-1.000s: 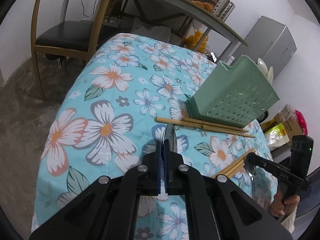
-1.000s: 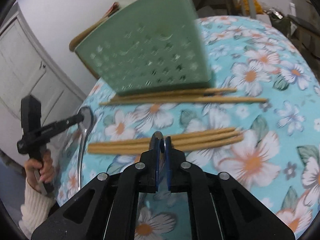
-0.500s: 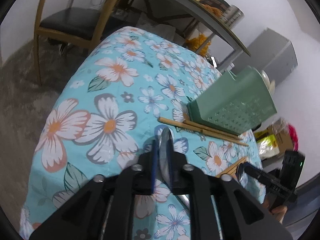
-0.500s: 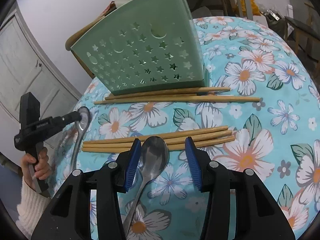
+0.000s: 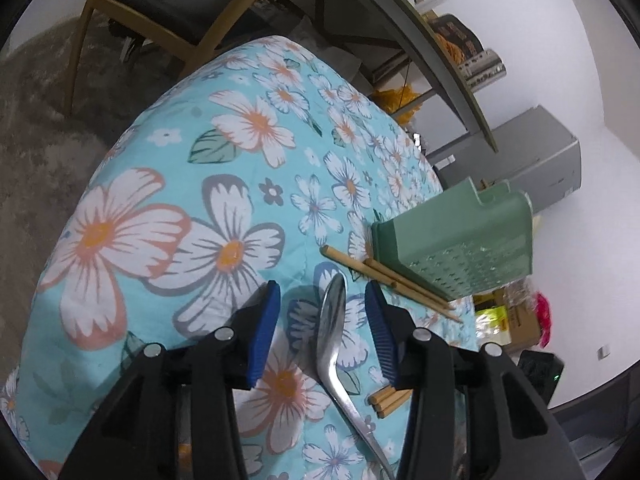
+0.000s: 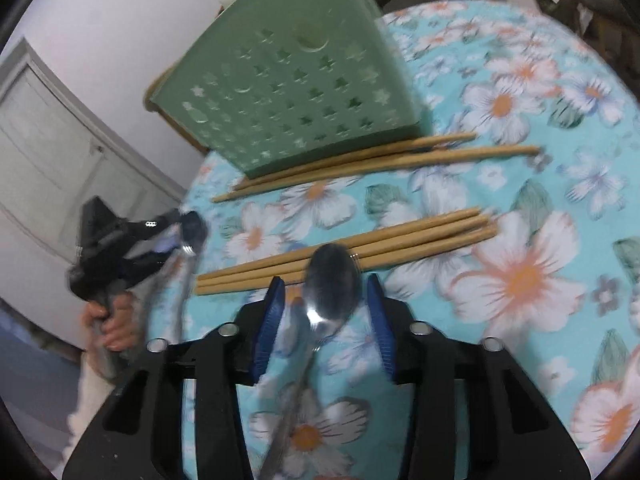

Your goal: Organize utensils

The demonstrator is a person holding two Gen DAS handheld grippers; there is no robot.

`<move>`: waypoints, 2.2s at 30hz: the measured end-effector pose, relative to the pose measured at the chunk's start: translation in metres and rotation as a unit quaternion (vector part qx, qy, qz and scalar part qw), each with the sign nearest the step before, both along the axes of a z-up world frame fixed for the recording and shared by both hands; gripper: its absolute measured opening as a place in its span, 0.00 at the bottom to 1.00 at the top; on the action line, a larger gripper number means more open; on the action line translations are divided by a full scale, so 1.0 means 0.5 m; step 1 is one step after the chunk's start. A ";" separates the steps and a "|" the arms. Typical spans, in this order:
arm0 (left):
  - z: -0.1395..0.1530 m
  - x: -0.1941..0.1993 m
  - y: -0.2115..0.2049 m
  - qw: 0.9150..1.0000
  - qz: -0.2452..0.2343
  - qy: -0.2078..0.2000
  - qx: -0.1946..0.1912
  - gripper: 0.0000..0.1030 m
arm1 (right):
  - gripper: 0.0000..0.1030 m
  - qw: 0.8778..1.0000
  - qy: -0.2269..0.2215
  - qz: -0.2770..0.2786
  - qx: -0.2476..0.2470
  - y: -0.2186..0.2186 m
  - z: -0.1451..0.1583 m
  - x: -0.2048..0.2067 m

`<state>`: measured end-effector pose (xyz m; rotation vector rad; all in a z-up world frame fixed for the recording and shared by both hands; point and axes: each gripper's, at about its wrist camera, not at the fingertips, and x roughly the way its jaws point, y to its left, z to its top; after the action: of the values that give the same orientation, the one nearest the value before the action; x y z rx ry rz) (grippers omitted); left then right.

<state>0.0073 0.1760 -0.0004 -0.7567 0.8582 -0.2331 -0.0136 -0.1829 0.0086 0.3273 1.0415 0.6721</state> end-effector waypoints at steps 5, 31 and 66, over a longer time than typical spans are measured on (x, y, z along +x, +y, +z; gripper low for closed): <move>-0.002 0.010 -0.032 0.998 -0.020 -0.001 0.066 0.25 | 0.20 1.000 0.016 -0.003 0.009 0.006 -0.012 0.007; 0.103 -0.061 -0.045 0.974 0.084 -0.100 0.187 0.03 | 0.02 0.990 -0.059 -0.106 0.069 -0.098 0.075 -0.017; 0.241 -0.084 -0.190 0.916 0.193 -0.172 0.307 0.03 | 0.06 0.983 -0.075 -0.161 0.041 -0.128 0.076 -0.011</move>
<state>-0.0348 0.0807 0.1203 -0.2632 0.3902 0.2487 -0.0191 -0.2469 0.0464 0.4972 0.7961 0.4407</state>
